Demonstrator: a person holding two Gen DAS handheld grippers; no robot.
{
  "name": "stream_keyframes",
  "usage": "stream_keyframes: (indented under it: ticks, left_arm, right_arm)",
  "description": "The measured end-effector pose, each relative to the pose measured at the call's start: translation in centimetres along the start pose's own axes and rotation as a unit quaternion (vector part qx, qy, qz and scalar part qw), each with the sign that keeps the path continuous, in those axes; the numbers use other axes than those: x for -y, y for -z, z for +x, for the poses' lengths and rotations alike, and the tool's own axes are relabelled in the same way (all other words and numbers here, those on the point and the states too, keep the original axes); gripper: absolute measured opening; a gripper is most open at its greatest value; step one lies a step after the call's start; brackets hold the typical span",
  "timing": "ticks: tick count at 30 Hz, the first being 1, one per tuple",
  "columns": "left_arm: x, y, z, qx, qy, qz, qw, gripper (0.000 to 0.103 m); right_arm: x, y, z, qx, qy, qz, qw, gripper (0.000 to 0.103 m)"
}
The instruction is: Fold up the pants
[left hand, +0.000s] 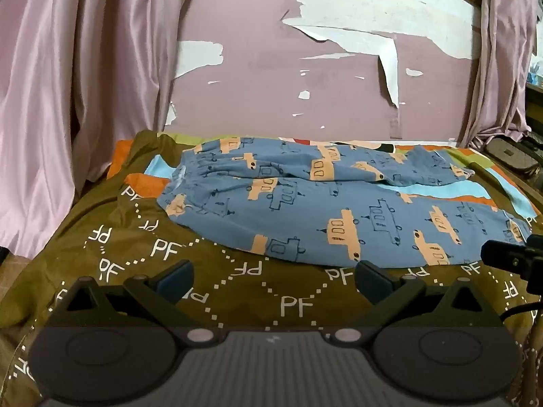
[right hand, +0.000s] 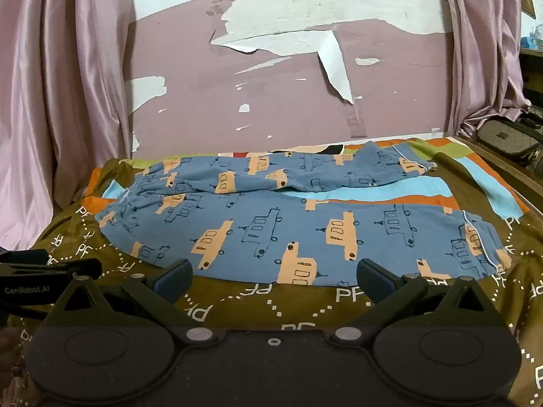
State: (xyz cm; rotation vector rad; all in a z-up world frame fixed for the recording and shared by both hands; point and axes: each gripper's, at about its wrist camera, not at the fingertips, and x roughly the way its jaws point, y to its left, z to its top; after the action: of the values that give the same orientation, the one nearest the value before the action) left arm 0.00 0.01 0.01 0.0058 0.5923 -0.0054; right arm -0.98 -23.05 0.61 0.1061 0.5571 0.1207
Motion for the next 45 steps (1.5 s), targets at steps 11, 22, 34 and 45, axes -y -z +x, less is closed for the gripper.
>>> stream_keyframes:
  ticks: [11,22,34,45]
  left_arm:
    - [0.0,0.0,0.0,-0.001,0.002,-0.003,1.0000,0.103]
    - [0.0,0.0,0.0,0.000,0.001,-0.002,1.0000,0.103]
    - [-0.8,0.0,0.1,0.000,0.001,-0.002,1.0000,0.103]
    - [-1.1,0.1,0.2,0.000,0.001,-0.002,1.0000,0.103]
  right_arm:
    - [0.0,0.0,0.0,0.002,0.001,-0.001,1.000,0.102]
    - [0.1,0.0,0.0,0.002,0.002,-0.001,1.000,0.102]
    - [0.1,0.1,0.0,0.001,0.001,0.000,1.000,0.102]
    - [0.1,0.1,0.1,0.000,0.001,-0.001,1.000,0.102]
